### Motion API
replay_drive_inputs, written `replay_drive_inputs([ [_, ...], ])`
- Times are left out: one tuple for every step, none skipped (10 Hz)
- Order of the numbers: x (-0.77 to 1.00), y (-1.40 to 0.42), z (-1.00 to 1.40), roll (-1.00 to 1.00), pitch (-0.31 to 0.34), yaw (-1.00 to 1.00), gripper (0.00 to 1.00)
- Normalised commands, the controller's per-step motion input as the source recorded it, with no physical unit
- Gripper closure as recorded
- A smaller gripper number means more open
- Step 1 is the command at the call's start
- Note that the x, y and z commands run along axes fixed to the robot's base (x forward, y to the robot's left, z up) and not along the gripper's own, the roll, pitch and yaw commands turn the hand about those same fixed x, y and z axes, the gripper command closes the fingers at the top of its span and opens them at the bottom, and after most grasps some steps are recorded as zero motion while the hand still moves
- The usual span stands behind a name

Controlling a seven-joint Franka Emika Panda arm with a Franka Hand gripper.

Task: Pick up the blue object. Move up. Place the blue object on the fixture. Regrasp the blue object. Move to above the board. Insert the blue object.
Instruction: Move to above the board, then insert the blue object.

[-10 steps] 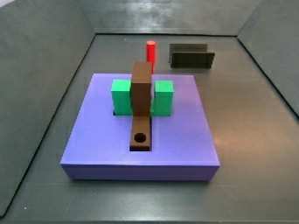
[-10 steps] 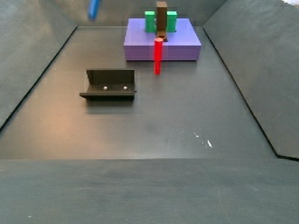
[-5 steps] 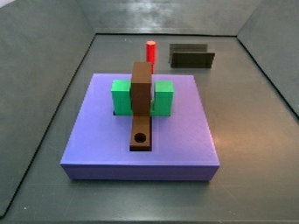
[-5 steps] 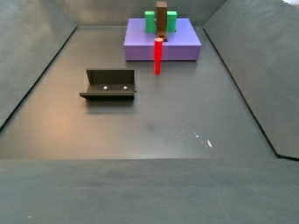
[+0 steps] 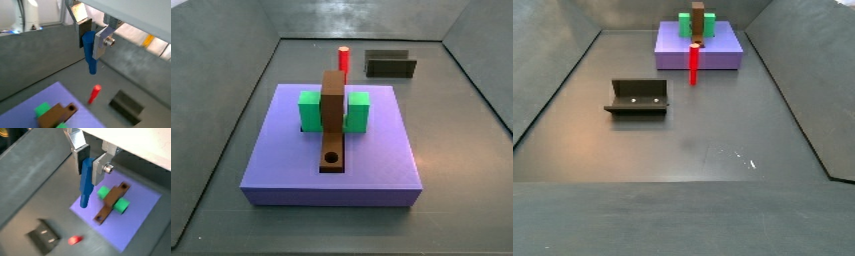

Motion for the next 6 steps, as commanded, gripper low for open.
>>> replay_drive_inputs([
  [-0.1,-0.09,0.04,-1.0,0.203,0.01,1.0],
  [-0.08,-0.02,0.02,-0.74,0.1,0.02,1.0],
  [-0.06,0.01,0.0,-0.52,0.039,0.01,1.0],
  [-0.06,0.01,0.01,-0.31,0.003,0.01,1.0],
  [-0.05,0.01,0.0,-0.21,-0.016,0.0,1.0],
  [0.0,0.35,-0.35,-0.42,-0.074,0.02,1.0],
])
